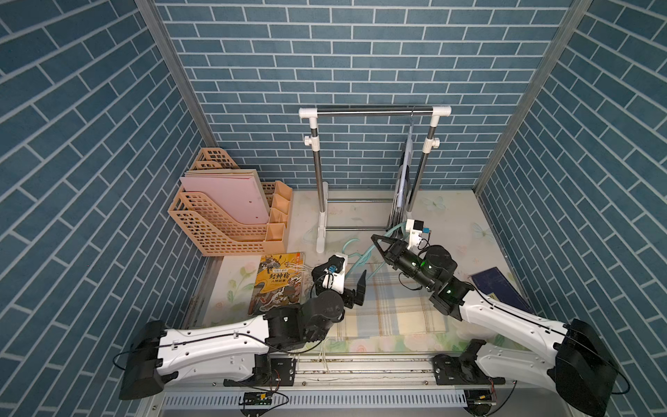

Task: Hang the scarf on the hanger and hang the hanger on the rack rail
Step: Pick up the hanger from the clothesline.

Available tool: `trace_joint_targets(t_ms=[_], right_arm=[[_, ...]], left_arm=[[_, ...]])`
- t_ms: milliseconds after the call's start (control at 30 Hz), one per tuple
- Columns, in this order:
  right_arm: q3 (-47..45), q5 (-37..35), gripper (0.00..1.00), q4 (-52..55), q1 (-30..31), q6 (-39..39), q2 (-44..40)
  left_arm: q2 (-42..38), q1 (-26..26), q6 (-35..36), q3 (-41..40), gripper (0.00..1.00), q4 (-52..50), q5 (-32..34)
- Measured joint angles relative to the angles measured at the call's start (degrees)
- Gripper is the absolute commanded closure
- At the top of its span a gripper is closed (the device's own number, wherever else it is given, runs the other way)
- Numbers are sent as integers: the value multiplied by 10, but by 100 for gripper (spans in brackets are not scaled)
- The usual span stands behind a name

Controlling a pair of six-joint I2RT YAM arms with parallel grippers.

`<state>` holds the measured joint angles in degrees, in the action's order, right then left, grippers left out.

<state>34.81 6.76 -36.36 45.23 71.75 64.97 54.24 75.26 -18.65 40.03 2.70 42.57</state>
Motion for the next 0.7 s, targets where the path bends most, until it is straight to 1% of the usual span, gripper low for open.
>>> trace_joint_targets(t_ms=[133, 167, 233, 333, 433, 467, 533, 600, 700], right_arm=[[-13, 48, 100, 6, -37, -15, 3], [-16, 60, 100, 6, -44, -18, 6], [-23, 84, 100, 6, -56, -25, 13], [-25, 118, 100, 8, -64, -35, 21], [-25, 144, 100, 8, -69, -45, 24], [-25, 151, 100, 8, -70, -47, 24], [-25, 163, 100, 8, -73, -50, 24], [-25, 170, 100, 8, -76, -54, 24], [-25, 180, 100, 8, -78, -59, 24]], left_arm=[[-23, -8, -3, 53, 1, -63, -73], [-27, -15, -7, 61, 1, -73, -90], [-35, -39, -18, 67, 4, -89, -129], [-38, -88, -37, 67, 14, -105, -188], [-32, -137, -53, 66, 31, -114, -247], [-29, -150, -57, 64, 35, -115, -264], [-26, -170, -66, 57, 41, -111, -302], [-26, -179, -73, 49, 46, -105, -335], [-26, -184, -78, 41, 48, -94, -376]])
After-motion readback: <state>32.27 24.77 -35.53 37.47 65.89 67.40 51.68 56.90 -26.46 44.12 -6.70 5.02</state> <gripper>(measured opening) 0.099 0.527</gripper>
